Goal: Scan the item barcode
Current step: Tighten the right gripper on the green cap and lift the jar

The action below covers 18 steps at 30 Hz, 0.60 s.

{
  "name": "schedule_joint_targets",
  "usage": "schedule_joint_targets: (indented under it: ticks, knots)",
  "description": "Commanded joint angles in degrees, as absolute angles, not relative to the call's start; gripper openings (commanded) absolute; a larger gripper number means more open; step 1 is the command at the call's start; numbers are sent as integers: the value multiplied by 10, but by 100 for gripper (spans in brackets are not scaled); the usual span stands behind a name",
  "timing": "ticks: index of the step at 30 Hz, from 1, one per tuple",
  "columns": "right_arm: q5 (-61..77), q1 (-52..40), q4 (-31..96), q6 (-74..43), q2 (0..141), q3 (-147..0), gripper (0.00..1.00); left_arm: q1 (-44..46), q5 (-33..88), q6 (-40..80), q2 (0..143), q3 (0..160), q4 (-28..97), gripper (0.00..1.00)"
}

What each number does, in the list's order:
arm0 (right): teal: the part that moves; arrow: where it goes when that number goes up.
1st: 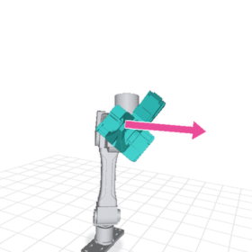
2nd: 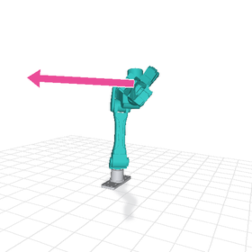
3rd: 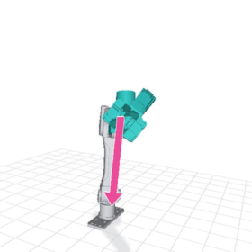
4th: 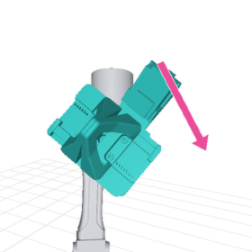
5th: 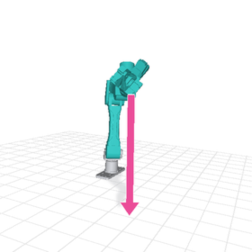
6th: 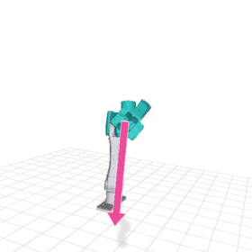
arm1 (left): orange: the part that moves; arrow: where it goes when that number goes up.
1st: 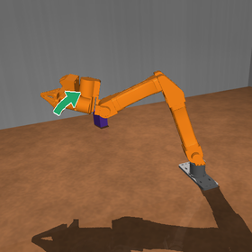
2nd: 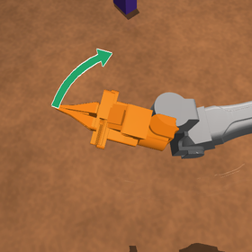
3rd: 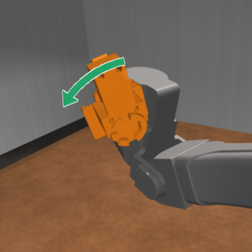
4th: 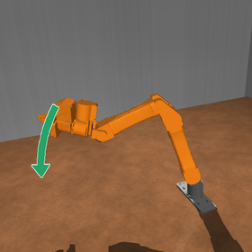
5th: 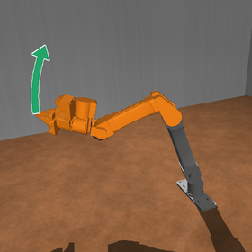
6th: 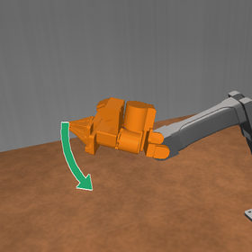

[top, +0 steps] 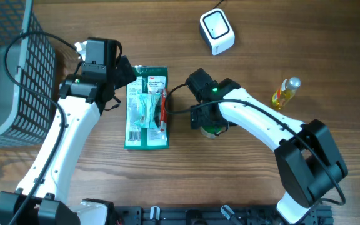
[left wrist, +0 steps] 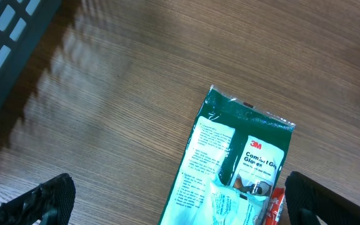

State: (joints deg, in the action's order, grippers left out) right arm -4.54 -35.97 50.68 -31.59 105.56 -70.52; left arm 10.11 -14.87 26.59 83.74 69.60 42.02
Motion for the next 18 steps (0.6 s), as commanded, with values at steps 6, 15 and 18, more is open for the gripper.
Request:
schedule_joint_targets:
  ticks: [6,15,18]
  knots:
    - [-55,-361,505,-315,1066,-698,86,98,-148,257,840,695,419,100]
    - [-55,-361,473,-315,1066,-676,85,98,-148,257,840,695,419,100]
    - [-55,-361,473,-314,1066,-676,85,98,-148,257,840,695,419,100]
